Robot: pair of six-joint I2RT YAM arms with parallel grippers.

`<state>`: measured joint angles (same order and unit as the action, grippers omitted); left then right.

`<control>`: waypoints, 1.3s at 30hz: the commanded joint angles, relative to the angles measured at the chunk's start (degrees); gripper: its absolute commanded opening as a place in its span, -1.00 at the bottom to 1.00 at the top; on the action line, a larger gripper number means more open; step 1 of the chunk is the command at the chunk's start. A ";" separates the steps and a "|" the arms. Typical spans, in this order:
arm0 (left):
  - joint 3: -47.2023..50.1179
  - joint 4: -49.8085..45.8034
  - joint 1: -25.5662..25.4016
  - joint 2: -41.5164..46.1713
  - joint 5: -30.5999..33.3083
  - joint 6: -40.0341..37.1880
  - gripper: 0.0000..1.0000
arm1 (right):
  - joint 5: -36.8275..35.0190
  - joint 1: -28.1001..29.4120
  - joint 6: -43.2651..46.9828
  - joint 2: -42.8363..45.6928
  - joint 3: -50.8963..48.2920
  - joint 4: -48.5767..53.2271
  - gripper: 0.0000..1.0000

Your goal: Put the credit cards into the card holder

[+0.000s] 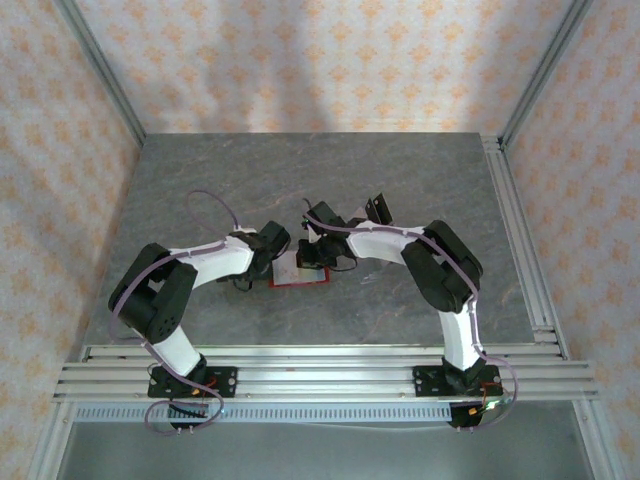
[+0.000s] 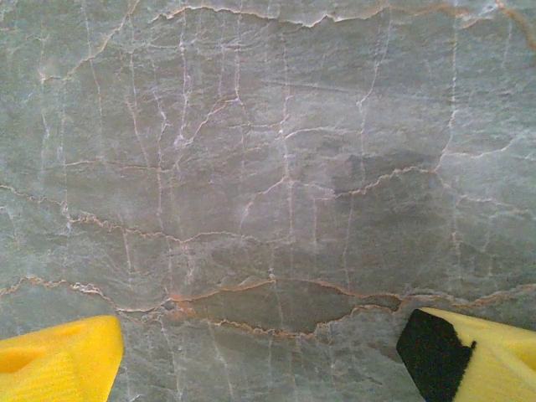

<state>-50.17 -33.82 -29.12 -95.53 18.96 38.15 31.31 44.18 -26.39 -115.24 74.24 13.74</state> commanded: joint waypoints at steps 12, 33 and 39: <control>1.17 2.98 -2.44 -3.84 -6.04 1.21 0.84 | 2.53 1.86 -2.78 -3.97 3.30 -2.52 -1.00; 0.98 1.92 -2.73 -2.67 -4.88 1.58 0.84 | -2.78 -0.10 1.52 1.59 1.68 2.35 -0.94; 1.00 2.09 -2.78 -2.70 -4.94 1.49 0.84 | -1.38 0.07 0.94 -1.31 2.88 1.57 -0.97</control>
<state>-50.17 -34.02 -30.02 -95.79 20.47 39.22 29.98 44.16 -25.85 -114.74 75.13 14.61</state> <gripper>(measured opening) 0.921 0.039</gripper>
